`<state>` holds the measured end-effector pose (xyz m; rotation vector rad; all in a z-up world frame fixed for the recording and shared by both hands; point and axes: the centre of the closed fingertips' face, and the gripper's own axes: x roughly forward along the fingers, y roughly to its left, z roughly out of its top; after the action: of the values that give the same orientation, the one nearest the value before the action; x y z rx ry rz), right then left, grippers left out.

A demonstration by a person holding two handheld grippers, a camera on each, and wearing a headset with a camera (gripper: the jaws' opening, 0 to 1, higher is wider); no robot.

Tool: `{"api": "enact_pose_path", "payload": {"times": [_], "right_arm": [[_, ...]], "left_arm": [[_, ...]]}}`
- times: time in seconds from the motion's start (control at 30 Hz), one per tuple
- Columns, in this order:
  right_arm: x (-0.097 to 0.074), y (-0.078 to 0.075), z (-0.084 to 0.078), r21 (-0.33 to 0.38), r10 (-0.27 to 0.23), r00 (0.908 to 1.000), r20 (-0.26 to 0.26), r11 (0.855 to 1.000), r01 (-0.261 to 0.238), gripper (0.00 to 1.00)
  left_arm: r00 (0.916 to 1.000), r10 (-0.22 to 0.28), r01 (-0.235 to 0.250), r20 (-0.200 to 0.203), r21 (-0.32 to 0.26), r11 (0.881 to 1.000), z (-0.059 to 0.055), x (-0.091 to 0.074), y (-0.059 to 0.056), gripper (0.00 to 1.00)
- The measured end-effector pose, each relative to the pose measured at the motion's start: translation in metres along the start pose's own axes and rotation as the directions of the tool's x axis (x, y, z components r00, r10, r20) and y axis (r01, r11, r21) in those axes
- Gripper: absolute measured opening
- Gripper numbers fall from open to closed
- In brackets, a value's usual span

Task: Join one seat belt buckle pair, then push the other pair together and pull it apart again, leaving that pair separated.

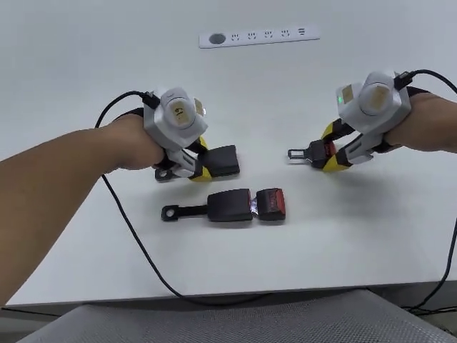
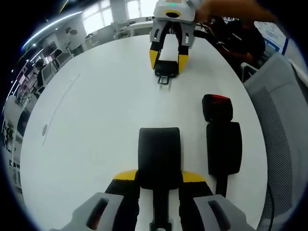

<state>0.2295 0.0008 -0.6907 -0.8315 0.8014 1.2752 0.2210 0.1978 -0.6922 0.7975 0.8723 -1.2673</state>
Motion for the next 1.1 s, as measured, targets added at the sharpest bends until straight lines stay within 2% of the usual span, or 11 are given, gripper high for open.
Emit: {"api": "enact_pose_path", "payload": {"times": [0.13, 0.3, 0.47, 0.63, 0.73, 0.8, 0.87, 0.97, 1.1], "right_arm": [[0.0, -0.001, 0.001, 0.016, -0.017, 0.9998, 0.008, 1.0, 0.017, 0.32], [0.007, 0.004, 0.014, 0.003, -0.019, 0.9998, -0.002, 1.0, 0.019, 0.32], [0.016, 0.011, 0.035, -0.009, -0.019, 0.9998, 0.012, 1.0, 0.019, 0.32], [0.029, 0.013, 0.057, -0.024, -0.015, 0.9996, 0.026, 1.0, 0.016, 0.32], [0.034, 0.011, 0.064, -0.036, -0.017, 0.9995, 0.027, 0.999, 0.018, 0.32], [0.04, 0.016, 0.075, -0.04, -0.012, 0.9995, 0.028, 0.999, 0.013, 0.32], [0.043, 0.012, 0.077, -0.043, -0.008, 0.9996, 0.027, 0.999, 0.009, 0.32], [0.047, 0.016, 0.086, -0.047, -0.006, 0.9996, 0.027, 0.999, 0.007, 0.32], [0.044, 0.019, 0.085, -0.069, -0.018, 0.9998, 0.011, 0.997, 0.019, 0.32]], "left_arm": [[1.0, 0.0, 0.0, 0.007, 0.005, 1.0, -0.001, 0.0, 0.001, 0.31], [0.9998, -0.001, 0.001, 0.019, 0.014, 1.0, -0.001, -0.001, -0.001, 0.31], [0.9999, -0.002, 0.002, 0.015, 0.018, 1.0, 0.0, -0.001, -0.001, 0.31], [0.9999, -0.008, 0.007, 0.015, 0.032, 0.999, 0.001, -0.002, -0.003, 0.31], [0.9998, -0.006, 0.005, 0.018, 0.032, 0.999, 0.0, -0.001, -0.002, 0.31], [0.9999, -0.005, 0.005, 0.015, 0.032, 0.999, 0.0, -0.001, -0.001, 0.31], [0.9999, -0.009, 0.008, 0.01, 0.033, 0.999, 0.0, -0.001, -0.002, 0.31], [0.9999, -0.015, 0.014, 0.005, 0.042, 0.999, 0.0, 0.0, -0.002, 0.31], [0.9999, -0.016, 0.016, 0.004, 0.04, 0.999, -0.001, 0.0, -0.002, 0.31]]}}
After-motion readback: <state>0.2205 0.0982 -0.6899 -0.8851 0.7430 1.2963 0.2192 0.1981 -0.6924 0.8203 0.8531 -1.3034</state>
